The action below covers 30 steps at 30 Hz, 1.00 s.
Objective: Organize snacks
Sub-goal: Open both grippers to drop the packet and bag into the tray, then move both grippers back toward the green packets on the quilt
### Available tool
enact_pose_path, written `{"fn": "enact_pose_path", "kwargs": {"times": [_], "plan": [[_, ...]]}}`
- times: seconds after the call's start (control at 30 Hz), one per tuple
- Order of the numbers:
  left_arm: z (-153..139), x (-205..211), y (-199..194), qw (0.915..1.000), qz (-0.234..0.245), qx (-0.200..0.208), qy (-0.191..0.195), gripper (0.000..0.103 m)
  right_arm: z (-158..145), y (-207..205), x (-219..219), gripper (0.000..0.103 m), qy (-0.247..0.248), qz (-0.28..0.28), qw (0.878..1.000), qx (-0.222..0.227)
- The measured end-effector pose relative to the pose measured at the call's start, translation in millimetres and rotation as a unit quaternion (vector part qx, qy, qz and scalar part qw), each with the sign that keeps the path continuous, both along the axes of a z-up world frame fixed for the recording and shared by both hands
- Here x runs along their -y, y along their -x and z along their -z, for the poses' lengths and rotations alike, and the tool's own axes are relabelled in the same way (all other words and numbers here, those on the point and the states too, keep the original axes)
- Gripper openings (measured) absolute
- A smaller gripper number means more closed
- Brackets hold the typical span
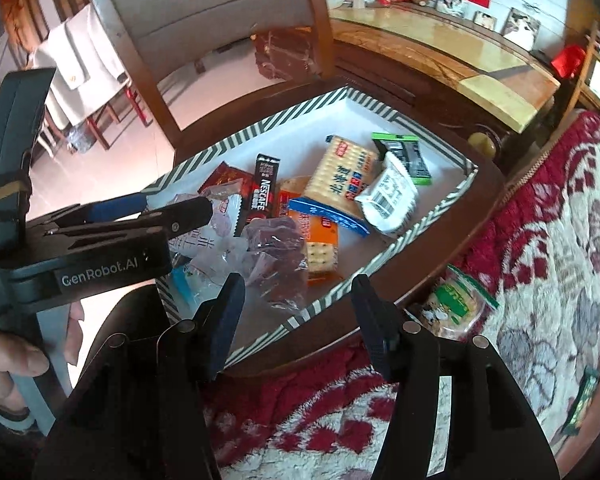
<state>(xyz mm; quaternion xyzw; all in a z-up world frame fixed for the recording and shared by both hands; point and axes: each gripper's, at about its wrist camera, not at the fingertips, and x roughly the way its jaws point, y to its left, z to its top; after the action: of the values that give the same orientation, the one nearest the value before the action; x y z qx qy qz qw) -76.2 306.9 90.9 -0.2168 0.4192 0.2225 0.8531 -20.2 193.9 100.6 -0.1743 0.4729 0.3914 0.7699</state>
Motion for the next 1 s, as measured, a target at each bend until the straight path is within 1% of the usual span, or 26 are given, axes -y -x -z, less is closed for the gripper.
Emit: {"fn": "enact_pose_path", "kwargs": {"times": [0.2, 0.33, 0.53, 0.73, 1.0], "plan": [[-15.5, 23.8, -3.6, 0.9992, 0.025, 0.013, -0.029, 0.088, -6.4, -2.8, 25.2, 0.055, -0.015, 0.028, 0.999, 0.005], [-21.1, 42.0, -7.0, 0.9983, 0.043, 0.019, -0.034, 0.089, -9.2, -7.1, 48.8, 0.055, -0.021, 0.051, 0.998, 0.005], [-23.4, 74.9, -15.4, 0.9961, 0.078, 0.016, -0.039, 0.089, -11.5, -11.2, 93.2, 0.055, -0.024, 0.092, 0.995, 0.008], [-19.8, 108.8, -27.3, 0.9927, 0.116, 0.007, -0.031, 0.089, -5.3, -17.0, 146.6, 0.056, -0.022, 0.141, 0.99, 0.0], [0.8, 143.0, -55.1, 0.9861, 0.165, -0.021, -0.006, 0.089, 10.3, -21.9, 205.7, 0.056, -0.018, 0.194, 0.981, -0.016]]}}
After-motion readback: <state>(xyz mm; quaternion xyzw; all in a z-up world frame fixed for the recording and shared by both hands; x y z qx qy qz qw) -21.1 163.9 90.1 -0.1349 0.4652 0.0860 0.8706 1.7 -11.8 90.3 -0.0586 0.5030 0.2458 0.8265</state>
